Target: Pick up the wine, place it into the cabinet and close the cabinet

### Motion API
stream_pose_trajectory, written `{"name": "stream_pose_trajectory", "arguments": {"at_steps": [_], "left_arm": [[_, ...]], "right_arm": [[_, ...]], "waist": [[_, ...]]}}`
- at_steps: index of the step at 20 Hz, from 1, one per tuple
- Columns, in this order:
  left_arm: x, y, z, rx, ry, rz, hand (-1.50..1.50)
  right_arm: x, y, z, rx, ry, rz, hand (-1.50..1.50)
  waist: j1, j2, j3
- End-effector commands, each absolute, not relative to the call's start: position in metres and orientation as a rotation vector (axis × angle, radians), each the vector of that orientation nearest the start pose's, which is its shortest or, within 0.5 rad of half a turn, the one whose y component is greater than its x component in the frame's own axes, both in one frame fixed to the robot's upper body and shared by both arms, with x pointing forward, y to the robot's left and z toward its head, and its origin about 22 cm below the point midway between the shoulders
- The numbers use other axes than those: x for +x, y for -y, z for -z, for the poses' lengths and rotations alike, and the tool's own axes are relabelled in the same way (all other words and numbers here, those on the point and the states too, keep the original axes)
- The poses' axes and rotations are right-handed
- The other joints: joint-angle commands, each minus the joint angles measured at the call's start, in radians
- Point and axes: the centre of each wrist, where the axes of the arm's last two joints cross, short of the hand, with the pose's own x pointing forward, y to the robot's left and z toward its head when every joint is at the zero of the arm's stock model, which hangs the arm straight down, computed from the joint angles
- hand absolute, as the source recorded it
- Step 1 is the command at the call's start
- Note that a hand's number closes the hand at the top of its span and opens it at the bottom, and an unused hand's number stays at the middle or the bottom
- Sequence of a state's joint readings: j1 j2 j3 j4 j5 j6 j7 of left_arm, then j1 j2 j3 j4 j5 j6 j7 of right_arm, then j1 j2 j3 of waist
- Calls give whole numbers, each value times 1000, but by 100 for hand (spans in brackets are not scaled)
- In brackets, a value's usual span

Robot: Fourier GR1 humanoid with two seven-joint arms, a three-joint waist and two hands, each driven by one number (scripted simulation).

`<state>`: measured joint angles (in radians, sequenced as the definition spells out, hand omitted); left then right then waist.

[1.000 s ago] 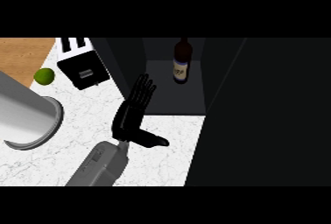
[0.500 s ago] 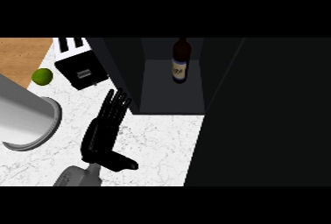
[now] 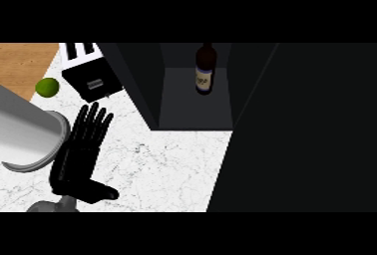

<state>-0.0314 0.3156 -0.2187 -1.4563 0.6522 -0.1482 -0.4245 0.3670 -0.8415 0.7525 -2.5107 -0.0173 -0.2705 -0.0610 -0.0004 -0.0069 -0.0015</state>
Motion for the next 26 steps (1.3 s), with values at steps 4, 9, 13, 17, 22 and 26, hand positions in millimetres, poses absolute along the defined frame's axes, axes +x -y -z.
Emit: {"name": "stream_pose_trajectory", "arguments": {"at_steps": [4, 9, 13, 17, 22, 26], "left_arm": [[234, -316, -2, -444, 1829, -126, -150], [231, -323, -5, -454, 1850, -129, -150], [235, -348, -13, -428, 1853, -114, -150], [239, -359, -21, -423, 1848, -96, -150], [243, -358, -28, -464, 1861, -95, -150], [244, -371, -33, -466, 1847, -83, -150]], "right_arm": [[52, 191, -182, 539, 1820, -626, 150], [52, 188, -187, 572, 1807, -656, 150], [50, 181, -185, 607, 1791, -670, 150], [57, 176, -183, 613, 1805, -683, 150], [67, 173, -181, 663, 1795, -658, 150], [78, 167, -178, 666, 1819, -665, 150]], "waist": [[1, 4, -1], [7, 6, -2], [5, 4, -4], [10, 6, -4], [37, 12, -6], [51, 16, -7]]}}
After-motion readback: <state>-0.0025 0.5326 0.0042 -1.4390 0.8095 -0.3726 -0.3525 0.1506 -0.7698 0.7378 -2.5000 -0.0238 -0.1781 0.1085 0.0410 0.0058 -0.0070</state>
